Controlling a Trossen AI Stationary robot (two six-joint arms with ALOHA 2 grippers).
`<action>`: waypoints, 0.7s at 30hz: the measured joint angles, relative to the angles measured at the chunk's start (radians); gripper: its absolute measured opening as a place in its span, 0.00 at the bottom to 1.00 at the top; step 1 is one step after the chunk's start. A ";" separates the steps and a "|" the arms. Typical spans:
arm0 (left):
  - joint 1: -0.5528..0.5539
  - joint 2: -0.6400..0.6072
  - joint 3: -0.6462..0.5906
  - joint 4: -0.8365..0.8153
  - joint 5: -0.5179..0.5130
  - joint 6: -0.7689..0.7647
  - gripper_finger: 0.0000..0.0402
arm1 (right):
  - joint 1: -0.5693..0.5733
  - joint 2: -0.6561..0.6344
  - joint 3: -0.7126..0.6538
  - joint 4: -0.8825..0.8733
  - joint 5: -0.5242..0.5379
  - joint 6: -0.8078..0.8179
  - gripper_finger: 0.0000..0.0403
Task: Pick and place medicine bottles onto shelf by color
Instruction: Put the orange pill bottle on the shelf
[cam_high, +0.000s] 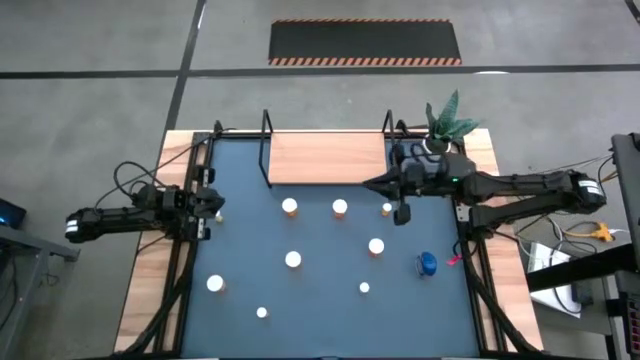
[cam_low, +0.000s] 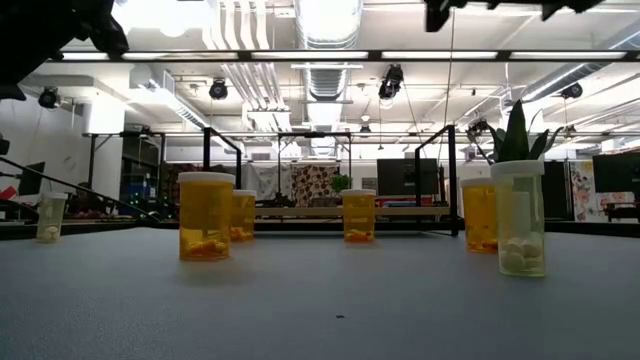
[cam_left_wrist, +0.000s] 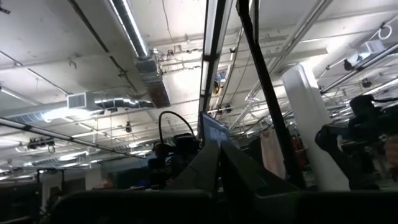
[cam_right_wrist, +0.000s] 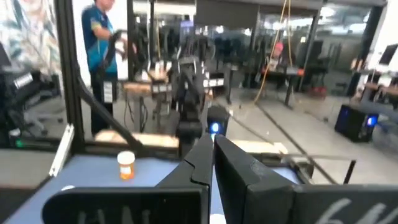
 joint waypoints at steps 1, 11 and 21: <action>0.000 0.000 0.000 0.000 0.000 -0.006 0.00 | 0.002 0.020 0.015 -0.018 0.000 -0.002 0.02; 0.000 0.012 0.000 0.002 0.000 -0.007 0.00 | 0.001 0.196 0.250 -0.337 0.000 -0.027 0.02; 0.000 0.001 0.000 0.007 0.000 -0.007 0.00 | 0.001 0.418 0.536 -0.816 0.003 -0.111 0.02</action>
